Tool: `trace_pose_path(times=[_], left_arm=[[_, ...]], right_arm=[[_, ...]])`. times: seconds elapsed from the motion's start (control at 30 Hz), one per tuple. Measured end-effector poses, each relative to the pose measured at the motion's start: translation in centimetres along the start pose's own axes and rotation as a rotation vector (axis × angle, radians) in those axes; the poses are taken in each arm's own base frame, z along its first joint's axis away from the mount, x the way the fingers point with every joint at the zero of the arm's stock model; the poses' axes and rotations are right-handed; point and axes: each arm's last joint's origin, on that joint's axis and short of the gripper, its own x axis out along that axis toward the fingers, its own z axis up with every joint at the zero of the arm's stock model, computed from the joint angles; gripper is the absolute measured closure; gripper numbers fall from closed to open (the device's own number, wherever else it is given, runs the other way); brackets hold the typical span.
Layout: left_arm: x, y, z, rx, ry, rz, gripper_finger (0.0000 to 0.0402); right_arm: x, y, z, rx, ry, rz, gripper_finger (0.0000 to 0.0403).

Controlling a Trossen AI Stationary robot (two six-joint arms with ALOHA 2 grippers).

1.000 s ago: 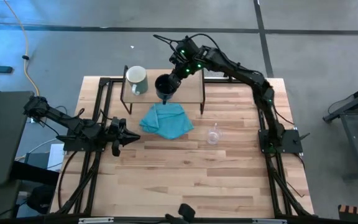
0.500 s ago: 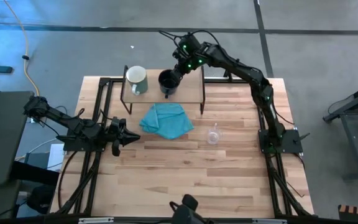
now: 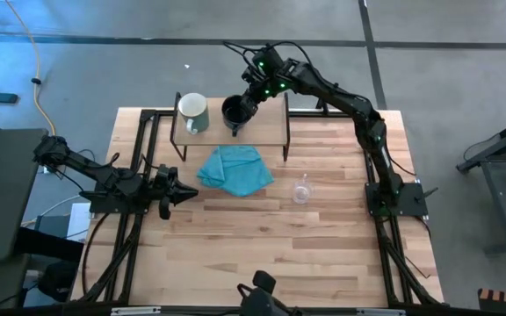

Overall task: Stack small to large cups/mugs on shelf
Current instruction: Put the blue mug on the shelf

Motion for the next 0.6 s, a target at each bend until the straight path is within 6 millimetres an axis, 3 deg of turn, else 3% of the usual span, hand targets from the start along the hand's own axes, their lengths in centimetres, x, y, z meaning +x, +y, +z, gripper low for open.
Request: trace_pose_path(times=[0.6], left_arm=[[0.00, 0.01, 0.02, -0.048, -0.005, 0.006, 0.0376]], right_arm=[[-0.01, -0.10, -0.28, -0.002, 0.028, 0.005, 0.0403]])
